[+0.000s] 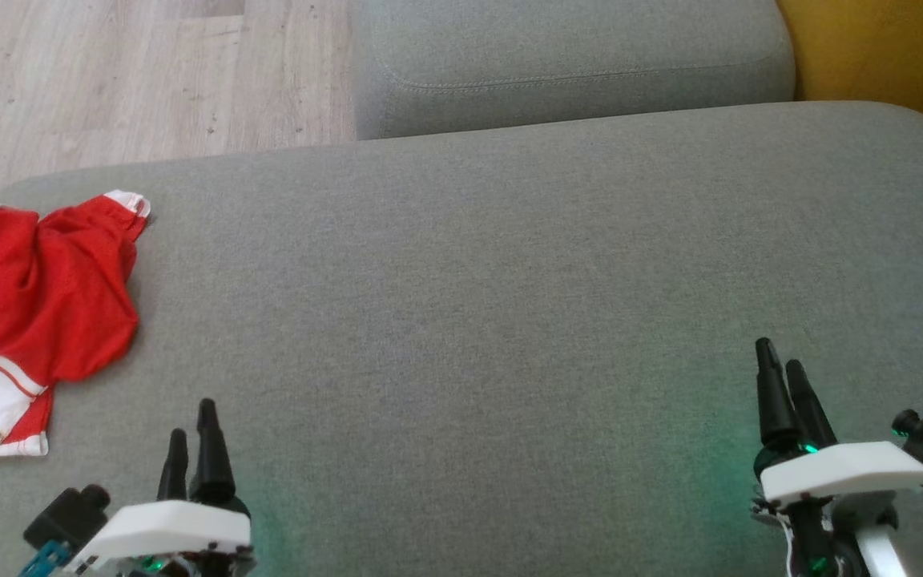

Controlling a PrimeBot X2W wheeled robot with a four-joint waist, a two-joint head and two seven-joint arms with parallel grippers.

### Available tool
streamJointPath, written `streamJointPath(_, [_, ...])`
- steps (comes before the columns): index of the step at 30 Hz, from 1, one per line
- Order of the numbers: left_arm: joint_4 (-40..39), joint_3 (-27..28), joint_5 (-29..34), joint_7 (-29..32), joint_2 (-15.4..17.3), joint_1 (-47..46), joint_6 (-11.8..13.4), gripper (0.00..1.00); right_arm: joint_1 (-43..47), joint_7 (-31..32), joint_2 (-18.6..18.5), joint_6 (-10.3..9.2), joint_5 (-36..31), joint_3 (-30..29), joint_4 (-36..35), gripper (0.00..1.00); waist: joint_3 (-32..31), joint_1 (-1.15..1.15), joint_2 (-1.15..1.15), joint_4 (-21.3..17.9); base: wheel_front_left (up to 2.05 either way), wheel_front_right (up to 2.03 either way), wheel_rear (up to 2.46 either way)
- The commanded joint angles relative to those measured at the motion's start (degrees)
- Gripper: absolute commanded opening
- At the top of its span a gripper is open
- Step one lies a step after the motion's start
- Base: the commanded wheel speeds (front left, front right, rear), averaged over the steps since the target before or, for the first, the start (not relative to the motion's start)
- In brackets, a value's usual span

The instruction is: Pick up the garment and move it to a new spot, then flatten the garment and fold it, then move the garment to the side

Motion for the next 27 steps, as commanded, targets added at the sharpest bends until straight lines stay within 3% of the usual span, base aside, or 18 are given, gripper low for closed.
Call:
streamJointPath(1, [-1.9, 0.4, 1.9, -0.8, 1.2, -2.6, 0.2, 1.0, -3.1, -0.9, -1.1, 0.21, -1.9, 0.9, -2.0, 1.0, 0.0, 0.0, 0.0, 0.0, 0.0, 0.0, 0.0])
streamJointPath(27, [-1.3, -3.2, 21.1, -5.2, 3.7, -2.3, 1.4, 1.0, -3.3, -5.3, -1.9, 0.3, -21.4, 4.2, -2.6, 1.0, -0.2, 0.0, 0.0, -0.4, 0.0, 0.0, 0.0])
